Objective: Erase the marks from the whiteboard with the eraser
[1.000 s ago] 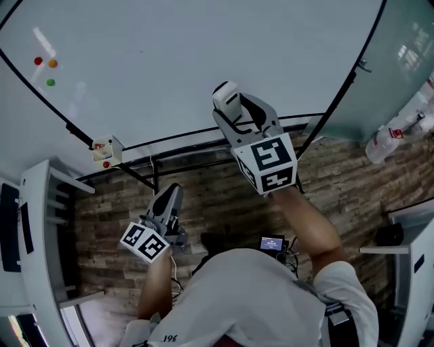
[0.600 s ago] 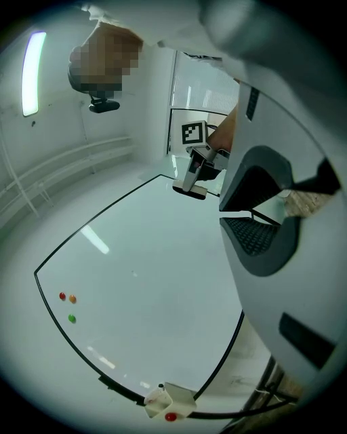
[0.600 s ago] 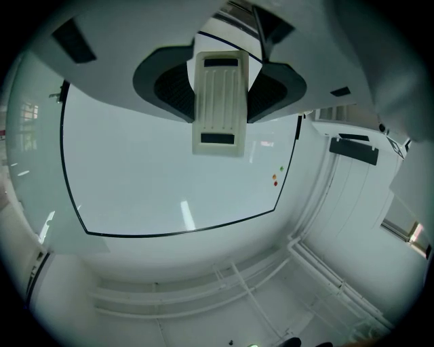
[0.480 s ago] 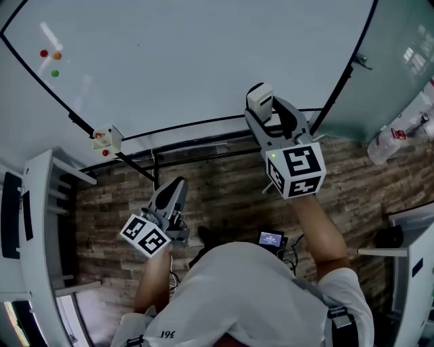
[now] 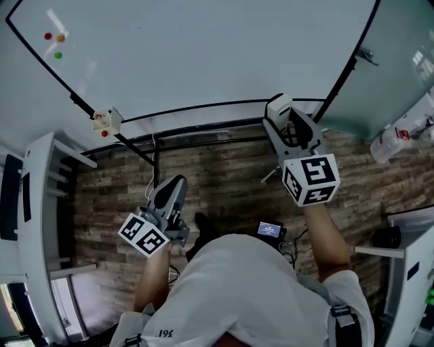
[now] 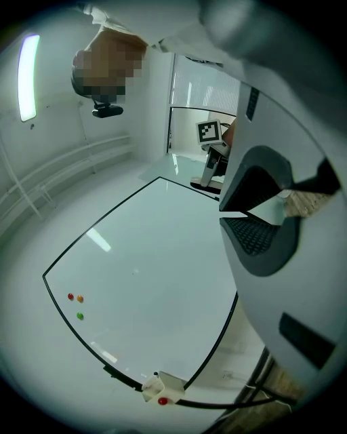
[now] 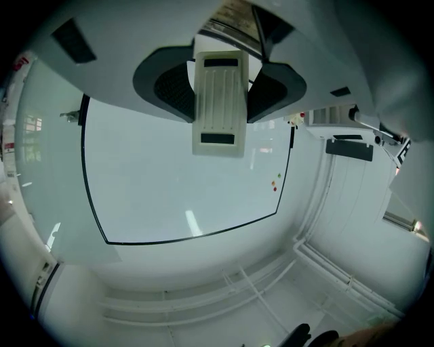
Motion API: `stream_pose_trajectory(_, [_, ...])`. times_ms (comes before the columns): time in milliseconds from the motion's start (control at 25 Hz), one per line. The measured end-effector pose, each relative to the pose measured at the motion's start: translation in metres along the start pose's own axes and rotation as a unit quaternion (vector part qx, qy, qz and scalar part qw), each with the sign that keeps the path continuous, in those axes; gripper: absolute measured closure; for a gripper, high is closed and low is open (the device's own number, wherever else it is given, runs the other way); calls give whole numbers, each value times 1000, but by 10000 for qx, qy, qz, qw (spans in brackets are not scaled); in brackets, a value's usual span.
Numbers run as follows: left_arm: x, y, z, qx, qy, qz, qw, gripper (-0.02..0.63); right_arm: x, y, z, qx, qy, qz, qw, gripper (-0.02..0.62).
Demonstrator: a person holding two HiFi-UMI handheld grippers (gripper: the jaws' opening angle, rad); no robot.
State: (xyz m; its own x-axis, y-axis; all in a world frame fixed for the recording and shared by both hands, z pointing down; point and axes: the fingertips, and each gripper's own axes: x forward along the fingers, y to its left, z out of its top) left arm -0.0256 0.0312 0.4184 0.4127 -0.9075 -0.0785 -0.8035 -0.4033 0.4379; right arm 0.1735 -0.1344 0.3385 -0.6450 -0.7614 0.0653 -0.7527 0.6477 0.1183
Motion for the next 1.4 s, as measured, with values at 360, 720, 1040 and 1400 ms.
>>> stream_pose_trajectory(360, [-27, -7, -26, -288, 132, 35, 9995, 588, -37, 18, -52, 239, 449, 146, 9986, 337])
stream_pose_trajectory(720, [-41, 5, -29, -368, 427, -51, 9984, 588, -51, 25, -93, 650, 930, -80, 9935, 337])
stream_pose_trajectory(1040, [-60, 26, -26, -440, 527, -20, 9976, 588, -40, 58, -100, 754, 1047, -53, 9916, 337])
stream_pose_trajectory(1400, [-65, 34, -19, -448, 534, -120, 9975, 588, -34, 72, -94, 659, 1042, -117, 9923, 337])
